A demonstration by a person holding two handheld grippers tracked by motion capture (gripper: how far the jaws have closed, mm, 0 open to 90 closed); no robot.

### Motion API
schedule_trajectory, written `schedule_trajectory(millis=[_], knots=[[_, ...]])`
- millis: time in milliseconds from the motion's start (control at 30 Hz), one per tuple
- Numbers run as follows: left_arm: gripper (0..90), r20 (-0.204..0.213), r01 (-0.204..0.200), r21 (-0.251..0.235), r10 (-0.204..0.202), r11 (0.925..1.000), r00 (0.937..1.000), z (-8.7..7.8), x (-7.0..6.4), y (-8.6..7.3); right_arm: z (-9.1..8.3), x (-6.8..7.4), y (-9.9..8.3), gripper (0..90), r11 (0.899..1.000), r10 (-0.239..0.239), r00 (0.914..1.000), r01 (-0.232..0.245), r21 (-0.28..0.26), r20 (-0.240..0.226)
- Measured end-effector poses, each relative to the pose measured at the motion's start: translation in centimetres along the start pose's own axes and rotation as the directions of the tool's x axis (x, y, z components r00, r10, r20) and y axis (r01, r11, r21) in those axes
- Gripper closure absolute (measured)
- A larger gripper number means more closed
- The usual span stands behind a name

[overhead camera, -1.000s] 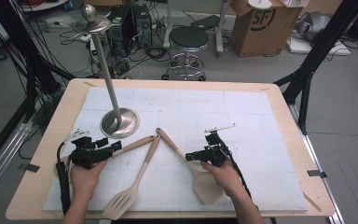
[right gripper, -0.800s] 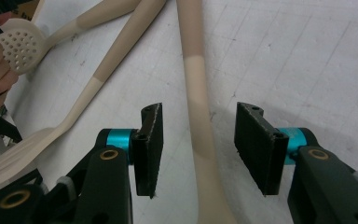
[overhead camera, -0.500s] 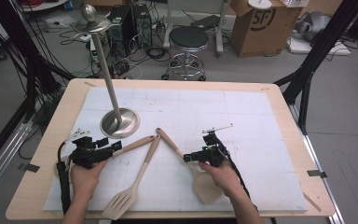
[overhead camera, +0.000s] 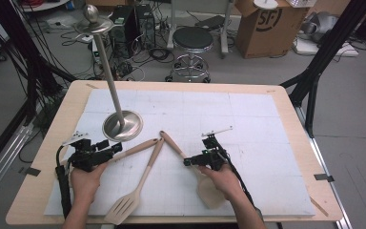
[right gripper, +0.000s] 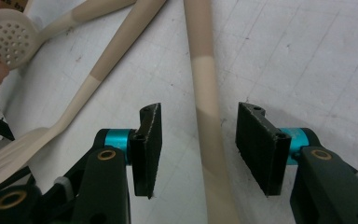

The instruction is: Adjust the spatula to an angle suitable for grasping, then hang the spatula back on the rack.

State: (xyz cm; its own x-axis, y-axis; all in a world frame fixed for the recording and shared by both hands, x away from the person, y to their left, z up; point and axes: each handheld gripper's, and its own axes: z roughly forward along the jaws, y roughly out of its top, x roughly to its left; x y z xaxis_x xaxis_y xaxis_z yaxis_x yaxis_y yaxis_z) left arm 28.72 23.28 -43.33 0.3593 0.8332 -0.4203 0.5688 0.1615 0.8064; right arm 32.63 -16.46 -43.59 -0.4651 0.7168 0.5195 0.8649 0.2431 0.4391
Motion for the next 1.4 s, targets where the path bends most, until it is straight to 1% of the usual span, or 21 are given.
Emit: schedule_trajectory(millis=[200,267,333,367,400,433,533,633,733,767,833,867,967,1033,1100,1167,1233,1267,1300,1333,1400], knots=[[30.5,0.003,-0.008,0.010,0.008,0.9999,1.0000,0.1,-0.1,-0.1,0.2,0.0,0.0,51.1,1.000,-0.004,1.0000,0.004,0.003,-0.001],[30.5,0.003,-0.009,0.010,0.009,0.9999,1.0000,0.0,-0.1,-0.1,0.4,0.2,0.0,52.2,1.000,-0.011,0.9999,0.011,0.007,0.009],[30.5,0.002,-0.007,0.010,0.007,0.9999,1.0000,0.0,-0.1,-0.1,0.7,0.4,-0.1,53.3,1.000,-0.028,0.9994,0.027,0.016,0.019],[30.5,0.001,-0.005,0.008,0.005,1.0000,1.0000,0.0,-0.1,-0.1,1.2,0.7,-0.2,54.6,0.998,-0.053,0.9980,0.052,0.034,0.035],[30.5,0.000,-0.004,0.008,0.004,1.0000,1.0000,0.0,-0.1,-0.1,1.2,0.7,-0.2,54.6,0.998,-0.053,0.9980,0.052,0.034,0.035],[30.5,0.002,-0.003,0.008,0.003,1.0000,1.0000,-0.1,-0.1,-0.1,1.4,1.0,-0.2,56.0,0.997,-0.070,0.9962,0.068,0.036,0.053],[30.5,0.002,-0.004,0.009,0.004,1.0000,1.0000,-0.1,-0.1,-0.1,1.6,1.6,-0.4,59.7,0.993,-0.115,0.9877,0.113,0.032,0.105],[30.5,0.005,-0.004,0.010,0.004,0.9999,1.0000,0.0,-0.2,-0.1,1.8,2.0,-0.6,65.2,0.986,-0.168,0.9727,0.164,0.035,0.160],[30.6,0.007,-0.003,0.010,0.003,0.9999,1.0000,0.0,-0.2,-0.1,1.9,2.4,-0.6,67.3,0.985,-0.174,0.9662,0.169,0.043,0.190],[30.6,0.008,-0.003,0.011,0.002,0.9999,1.0000,0.0,-0.2,-0.1,2.0,2.7,-0.7,69.5,0.982,-0.191,0.9581,0.184,0.051,0.214],[30.6,0.007,-0.003,0.011,0.003,0.9999,1.0000,0.0,-0.2,-0.1,2.1,2.9,-0.8,74.8,0.978,-0.210,0.9469,0.203,0.053,0.243],[30.6,0.009,-0.001,0.011,0.001,0.9999,1.0000,0.0,-0.2,-0.1,2.1,3.0,-0.8,75.8,0.974,-0.228,0.9376,0.221,0.054,0.263],[30.6,0.010,0.000,0.010,0.000,1.0000,0.9999,0.0,-0.3,-0.2,2.2,3.2,-0.9,77.0,0.971,-0.237,0.9315,0.231,0.055,0.276],[30.7,0.011,0.000,0.010,0.000,1.0000,0.9999,0.0,-0.3,-0.2,2.2,3.4,-1.0,77.6,0.966,-0.258,0.9207,0.253,0.058,0.293],[30.7,0.010,0.001,0.011,-0.001,0.9999,0.9999,0.0,-0.2,-0.1,2.2,3.4,-1.2,78.4,0.963,-0.266,0.9164,0.264,0.048,0.299],[30.7,0.010,0.004,0.008,-0.004,1.0000,0.9999,-0.1,-0.1,-0.2,2.1,3.1,-1.4,78.7,0.967,-0.252,0.9262,0.255,0.026,0.280],[30.9,-0.001,-0.005,0.007,0.005,1.0000,1.0000,-0.1,-0.1,-0.2,1.7,2.6,-1.5,78.8,0.970,-0.234,0.9417,0.241,-0.002,0.242],[31.3,-0.006,-0.012,-0.002,0.012,0.9999,0.9999,-0.2,-0.2,-0.2,1.5,2.3,-1.6,78.8,0.975,-0.211,0.9521,0.222,-0.026,0.222],[31.7,-0.005,-0.020,-0.007,0.020,0.9998,0.9998,-0.2,-0.3,-0.1,1.2,2.1,-1.7,78.9,0.976,-0.196,0.9598,0.210,-0.051,0.201],[31.7,-0.002,-0.020,-0.010,0.020,0.9998,0.9998,-0.3,-0.3,-0.1,0.9,1.9,-1.7,78.9,0.976,-0.186,0.9645,0.203,-0.075,0.188],[31.7,-0.002,-0.017,-0.005,0.017,0.9998,0.9999,-0.2,-0.3,-0.2,0.3,1.6,-1.7,78.8,0.979,-0.166,0.9785,0.179,-0.099,0.122]])
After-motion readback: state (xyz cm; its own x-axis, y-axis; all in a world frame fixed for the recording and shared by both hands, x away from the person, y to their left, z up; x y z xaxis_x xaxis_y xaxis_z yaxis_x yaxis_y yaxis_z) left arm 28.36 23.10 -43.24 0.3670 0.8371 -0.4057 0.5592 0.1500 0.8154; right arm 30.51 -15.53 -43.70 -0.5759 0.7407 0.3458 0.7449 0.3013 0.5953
